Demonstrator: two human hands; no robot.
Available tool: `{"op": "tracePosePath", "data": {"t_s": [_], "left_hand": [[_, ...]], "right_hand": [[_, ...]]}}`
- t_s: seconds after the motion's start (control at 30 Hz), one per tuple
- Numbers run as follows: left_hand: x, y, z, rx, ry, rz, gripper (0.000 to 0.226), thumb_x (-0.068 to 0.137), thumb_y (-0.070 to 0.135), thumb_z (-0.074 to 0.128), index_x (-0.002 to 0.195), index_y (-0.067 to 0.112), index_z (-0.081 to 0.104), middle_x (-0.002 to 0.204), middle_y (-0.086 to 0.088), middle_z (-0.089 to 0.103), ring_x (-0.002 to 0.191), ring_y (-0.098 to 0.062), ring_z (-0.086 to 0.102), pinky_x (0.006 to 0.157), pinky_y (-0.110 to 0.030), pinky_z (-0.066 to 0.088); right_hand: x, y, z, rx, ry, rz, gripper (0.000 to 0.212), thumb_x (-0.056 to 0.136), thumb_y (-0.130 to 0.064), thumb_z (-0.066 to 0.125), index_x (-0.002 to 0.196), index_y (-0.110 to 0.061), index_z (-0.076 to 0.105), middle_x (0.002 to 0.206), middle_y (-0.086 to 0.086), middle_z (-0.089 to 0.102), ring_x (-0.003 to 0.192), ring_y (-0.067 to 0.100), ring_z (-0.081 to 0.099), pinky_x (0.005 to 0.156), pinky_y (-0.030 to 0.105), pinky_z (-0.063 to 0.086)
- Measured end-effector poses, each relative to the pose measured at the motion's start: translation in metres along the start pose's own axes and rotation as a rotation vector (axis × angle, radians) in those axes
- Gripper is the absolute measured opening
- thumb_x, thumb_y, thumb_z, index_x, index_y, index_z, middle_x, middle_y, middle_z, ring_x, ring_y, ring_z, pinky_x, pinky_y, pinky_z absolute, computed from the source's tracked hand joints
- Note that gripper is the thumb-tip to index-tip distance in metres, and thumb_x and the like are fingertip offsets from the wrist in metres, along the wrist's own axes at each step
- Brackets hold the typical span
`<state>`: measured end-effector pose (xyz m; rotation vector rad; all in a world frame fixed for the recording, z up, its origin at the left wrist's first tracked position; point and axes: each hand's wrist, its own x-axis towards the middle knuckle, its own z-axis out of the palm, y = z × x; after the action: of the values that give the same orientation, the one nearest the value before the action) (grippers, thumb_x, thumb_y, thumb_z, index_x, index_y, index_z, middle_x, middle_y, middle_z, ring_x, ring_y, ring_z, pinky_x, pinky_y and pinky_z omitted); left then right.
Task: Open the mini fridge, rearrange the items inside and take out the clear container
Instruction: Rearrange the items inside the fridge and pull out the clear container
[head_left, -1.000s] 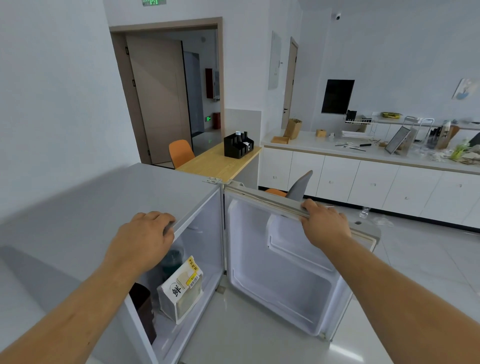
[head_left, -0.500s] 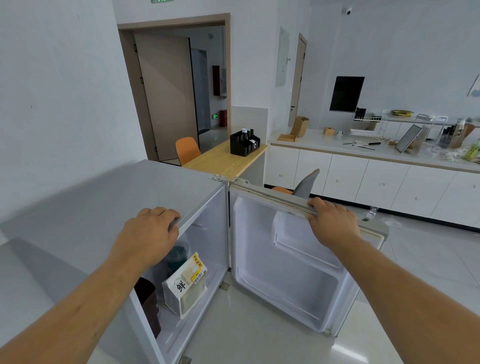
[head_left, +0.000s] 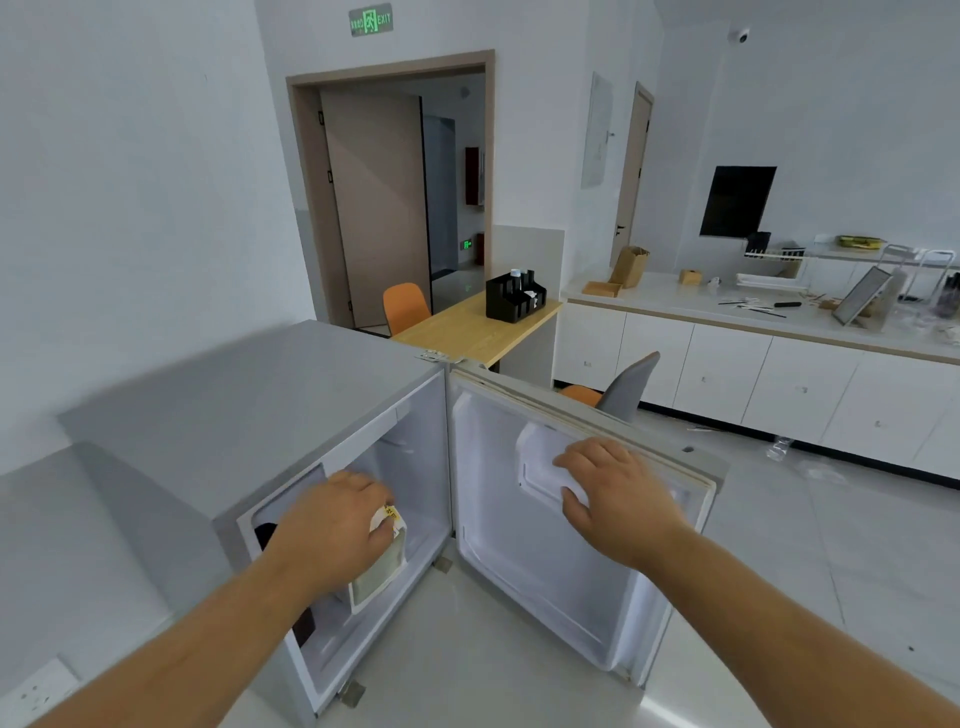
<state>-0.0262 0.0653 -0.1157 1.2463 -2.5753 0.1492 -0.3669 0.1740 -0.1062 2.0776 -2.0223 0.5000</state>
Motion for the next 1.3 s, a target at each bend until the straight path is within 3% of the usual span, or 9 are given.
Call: {"op": "tracePosePath", "data": {"t_s": [0.17, 0.33, 0.47, 0.6, 0.8, 0.93, 1.0, 1.17, 1.3], "left_hand": [[-0.031, 0.027, 0.034, 0.004, -0.114, -0.217, 0.047, 0.09, 0.053, 0.055, 0.132, 0.031, 0.059, 0.126, 0.009, 0.064, 0.109, -0.014, 0.057, 0.085, -0.034, 0.056], [-0.04, 0.029, 0.054, -0.064, -0.141, -0.408, 0.063, 0.083, 0.056, 0.065, 0.14, 0.031, 0.052, 0.134, 0.006, 0.06, 0.111, -0.018, 0.058, 0.084, -0.035, 0.058], [-0.031, 0.013, 0.076, -0.192, -0.154, -0.518, 0.066, 0.083, 0.052, 0.073, 0.14, 0.03, 0.05, 0.133, 0.002, 0.059, 0.113, -0.021, 0.062, 0.085, -0.037, 0.061], [-0.017, -0.014, 0.112, -0.328, -0.165, -0.611, 0.072, 0.086, 0.048, 0.075, 0.146, 0.025, 0.043, 0.141, -0.003, 0.052, 0.122, -0.025, 0.06, 0.092, -0.041, 0.059], [0.003, -0.056, 0.159, -0.369, -0.134, -0.726, 0.079, 0.085, 0.055, 0.073, 0.147, 0.023, 0.038, 0.145, -0.005, 0.044, 0.114, -0.03, 0.062, 0.082, -0.04, 0.057], [0.013, -0.073, 0.185, -0.297, -0.151, -0.746, 0.082, 0.084, 0.052, 0.069, 0.15, 0.022, 0.03, 0.155, -0.007, 0.036, 0.105, -0.037, 0.067, 0.082, -0.049, 0.059], [0.02, -0.08, 0.202, -0.312, -0.193, -0.77, 0.081, 0.088, 0.041, 0.067, 0.153, 0.019, 0.024, 0.16, -0.008, 0.03, 0.111, -0.039, 0.065, 0.087, -0.05, 0.057], [0.035, -0.077, 0.214, -0.302, -0.2, -0.808, 0.065, 0.093, 0.029, 0.066, 0.147, 0.01, 0.035, 0.144, -0.015, 0.047, 0.113, -0.038, 0.064, 0.087, -0.044, 0.053], [0.035, -0.075, 0.219, -0.34, -0.194, -0.814, 0.06, 0.092, 0.035, 0.07, 0.141, 0.012, 0.043, 0.135, -0.014, 0.051, 0.112, -0.035, 0.065, 0.086, -0.042, 0.052]], "right_hand": [[-0.014, -0.047, 0.02, 0.106, -0.123, -0.157, 0.048, 0.1, -0.052, 0.041, 0.141, -0.031, 0.052, 0.144, -0.008, 0.053, 0.132, 0.015, 0.044, 0.114, 0.035, 0.033], [-0.006, -0.093, 0.056, 0.247, -0.23, -0.146, 0.049, 0.098, -0.052, 0.049, 0.141, -0.028, 0.051, 0.143, -0.005, 0.054, 0.13, 0.018, 0.045, 0.11, 0.036, 0.04], [0.018, -0.125, 0.093, 0.34, -0.321, -0.055, 0.049, 0.097, -0.054, 0.054, 0.139, -0.03, 0.051, 0.141, -0.004, 0.055, 0.126, 0.019, 0.049, 0.101, 0.038, 0.047], [0.05, -0.151, 0.139, 0.396, -0.401, 0.049, 0.045, 0.096, -0.054, 0.055, 0.134, -0.03, 0.054, 0.126, -0.002, 0.06, 0.112, 0.019, 0.055, 0.085, 0.036, 0.053], [0.102, -0.183, 0.214, 0.537, -0.548, 0.305, 0.042, 0.094, -0.056, 0.054, 0.123, -0.027, 0.063, 0.119, 0.0, 0.067, 0.1, 0.022, 0.064, 0.083, 0.037, 0.056], [0.135, -0.2, 0.255, 0.57, -0.617, 0.36, 0.037, 0.099, -0.05, 0.049, 0.104, -0.018, 0.066, 0.108, 0.005, 0.071, 0.09, 0.026, 0.064, 0.067, 0.032, 0.048], [0.148, -0.205, 0.28, 0.653, -0.639, 0.418, 0.032, 0.101, -0.044, 0.05, 0.093, -0.016, 0.063, 0.102, 0.01, 0.071, 0.094, 0.03, 0.066, 0.07, 0.033, 0.047], [0.168, -0.209, 0.312, 0.712, -0.63, 0.529, 0.043, 0.1, -0.048, 0.049, 0.098, -0.009, 0.069, 0.101, 0.013, 0.071, 0.092, 0.031, 0.068, 0.074, 0.036, 0.051], [0.178, -0.215, 0.324, 0.666, -0.604, 0.567, 0.052, 0.094, -0.065, 0.045, 0.077, -0.019, 0.062, 0.077, -0.003, 0.065, 0.071, 0.012, 0.059, 0.062, 0.029, 0.041]]}}
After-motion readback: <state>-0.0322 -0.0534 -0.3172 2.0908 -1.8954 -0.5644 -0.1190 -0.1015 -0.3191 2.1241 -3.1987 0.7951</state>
